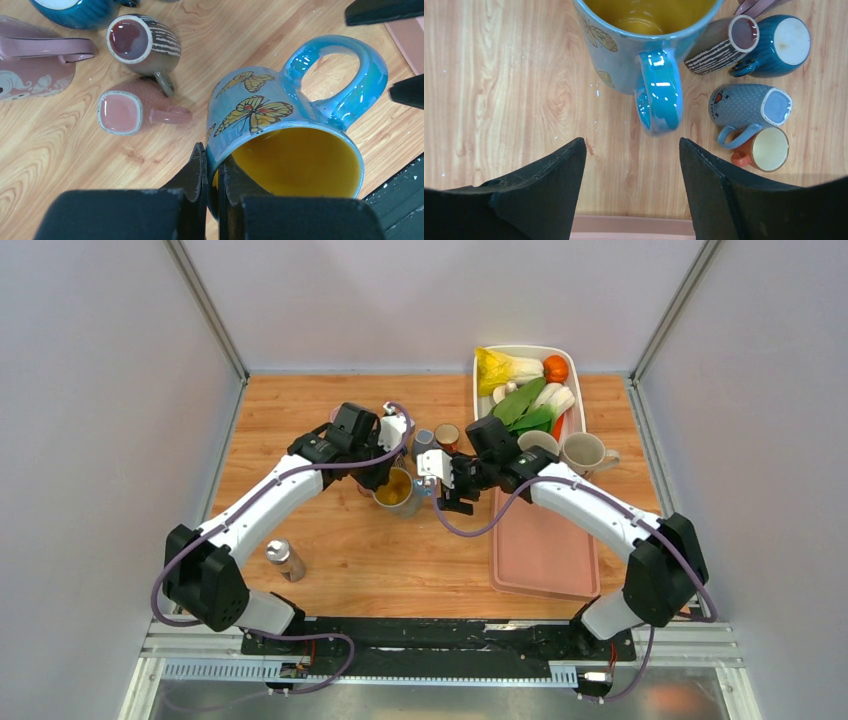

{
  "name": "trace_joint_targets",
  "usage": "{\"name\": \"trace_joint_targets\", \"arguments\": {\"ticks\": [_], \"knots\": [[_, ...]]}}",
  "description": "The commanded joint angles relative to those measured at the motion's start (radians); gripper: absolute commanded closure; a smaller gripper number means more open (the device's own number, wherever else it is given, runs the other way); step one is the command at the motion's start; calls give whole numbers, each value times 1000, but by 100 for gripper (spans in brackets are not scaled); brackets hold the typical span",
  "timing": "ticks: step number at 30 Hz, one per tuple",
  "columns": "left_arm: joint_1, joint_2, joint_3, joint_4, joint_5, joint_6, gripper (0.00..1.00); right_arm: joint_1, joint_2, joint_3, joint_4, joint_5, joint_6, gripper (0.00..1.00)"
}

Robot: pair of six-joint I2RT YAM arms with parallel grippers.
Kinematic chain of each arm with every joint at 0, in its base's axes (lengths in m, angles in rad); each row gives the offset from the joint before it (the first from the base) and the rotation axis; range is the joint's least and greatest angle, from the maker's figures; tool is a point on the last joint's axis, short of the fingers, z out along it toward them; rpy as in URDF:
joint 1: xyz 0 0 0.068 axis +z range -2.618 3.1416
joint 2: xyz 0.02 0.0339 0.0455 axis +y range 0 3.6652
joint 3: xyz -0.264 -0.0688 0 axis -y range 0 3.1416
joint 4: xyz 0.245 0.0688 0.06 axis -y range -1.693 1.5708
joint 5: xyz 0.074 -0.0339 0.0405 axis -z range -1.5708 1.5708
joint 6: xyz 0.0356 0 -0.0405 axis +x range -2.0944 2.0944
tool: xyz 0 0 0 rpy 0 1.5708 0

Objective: Turn the mug right side up
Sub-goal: Turn over the cup at the center of the board.

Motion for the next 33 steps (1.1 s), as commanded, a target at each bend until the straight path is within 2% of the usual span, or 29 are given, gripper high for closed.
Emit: {"name": "trace_joint_targets", "arguments": {"ticks": [1, 6, 10, 15, 21, 22, 24, 25, 27, 33], "knots": [[0, -3, 66, 77, 28, -36, 100, 49, 48, 35, 67, 83, -102, 28], [0, -5, 69, 79, 50, -5, 100, 62, 114, 79, 88, 84, -104, 33], [-1, -8, 76, 73, 92, 19, 100, 67, 139, 92, 93, 56, -103, 44], [-1, 1, 94, 80, 146, 14, 100, 69, 170, 96, 90, 47, -104, 63], [0, 8, 114, 71, 130, 35, 100, 67, 176, 92, 92, 52, -95, 99], [-1, 7, 115, 67, 128, 41, 99, 65, 172, 91, 93, 57, -85, 100], [-2, 0, 115, 58, 117, 49, 86, 53, 159, 89, 95, 58, -58, 100], [-1, -9, 114, 51, 106, 50, 76, 46, 149, 82, 95, 58, -50, 100], [1, -27, 113, 42, 86, 48, 66, 27, 115, 62, 94, 54, -43, 100], [16, -85, 94, 41, 38, 83, 52, -32, 4, 5, 24, 13, -39, 100]]}}
